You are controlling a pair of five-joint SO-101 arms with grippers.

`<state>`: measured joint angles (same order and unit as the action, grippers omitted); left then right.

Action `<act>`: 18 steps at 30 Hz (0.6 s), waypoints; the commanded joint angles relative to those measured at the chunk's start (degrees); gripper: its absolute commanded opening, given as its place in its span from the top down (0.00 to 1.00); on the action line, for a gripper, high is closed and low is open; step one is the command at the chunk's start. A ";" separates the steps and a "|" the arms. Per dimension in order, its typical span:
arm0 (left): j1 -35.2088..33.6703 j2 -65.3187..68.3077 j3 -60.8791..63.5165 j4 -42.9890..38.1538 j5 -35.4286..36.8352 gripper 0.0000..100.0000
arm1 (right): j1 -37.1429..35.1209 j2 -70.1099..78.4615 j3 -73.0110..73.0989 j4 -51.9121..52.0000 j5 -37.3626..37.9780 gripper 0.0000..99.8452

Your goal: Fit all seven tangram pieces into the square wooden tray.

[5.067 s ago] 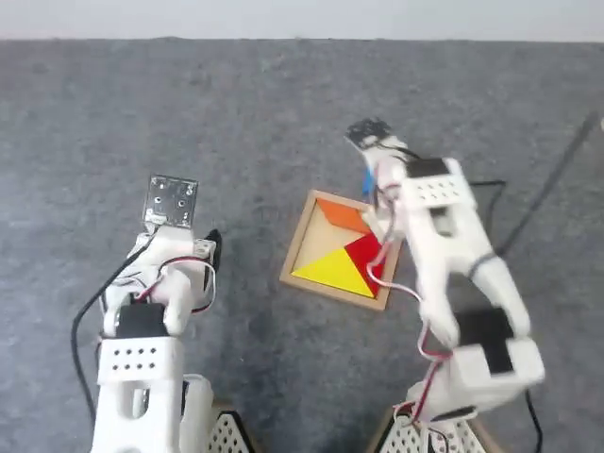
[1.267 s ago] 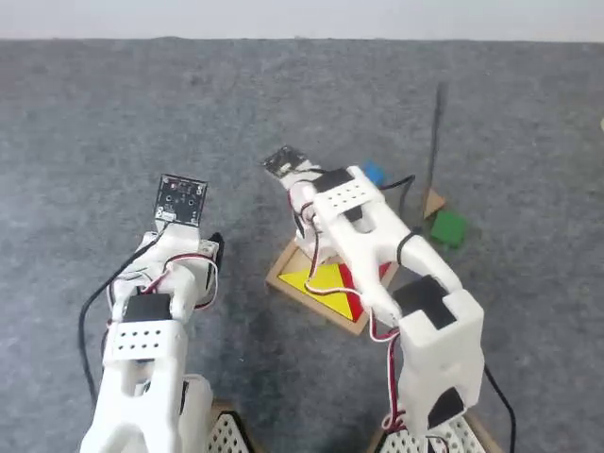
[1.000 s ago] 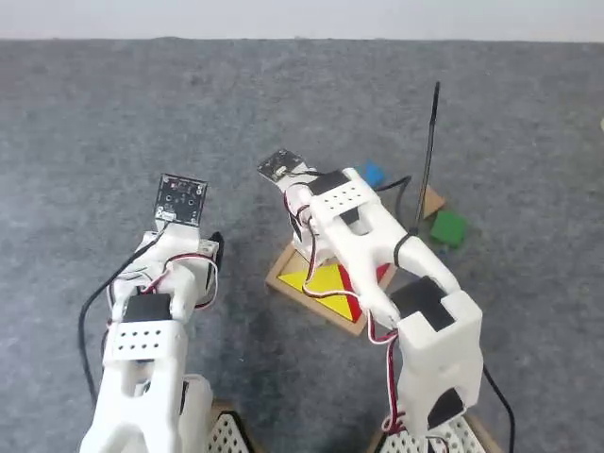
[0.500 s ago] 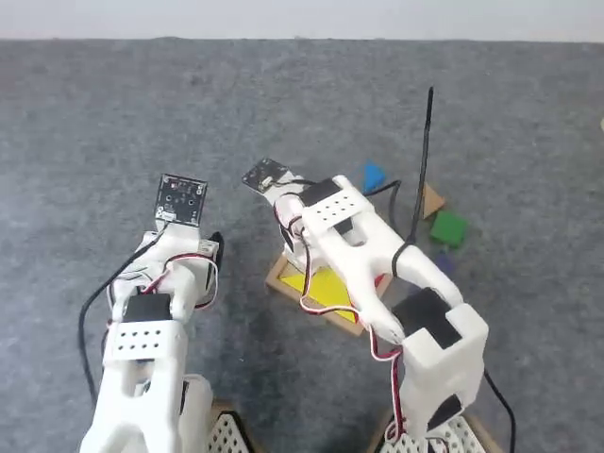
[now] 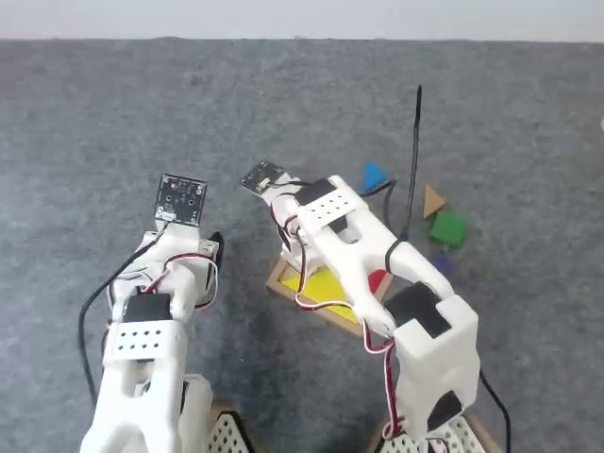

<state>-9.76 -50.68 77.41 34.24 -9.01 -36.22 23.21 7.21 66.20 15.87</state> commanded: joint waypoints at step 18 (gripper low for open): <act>-0.26 0.18 -2.33 -1.23 -0.44 0.83 | 2.33 3.03 -6.07 2.33 0.70 0.92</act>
<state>-9.76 -50.68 77.41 34.24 -9.01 -35.60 26.55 1.23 66.73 16.04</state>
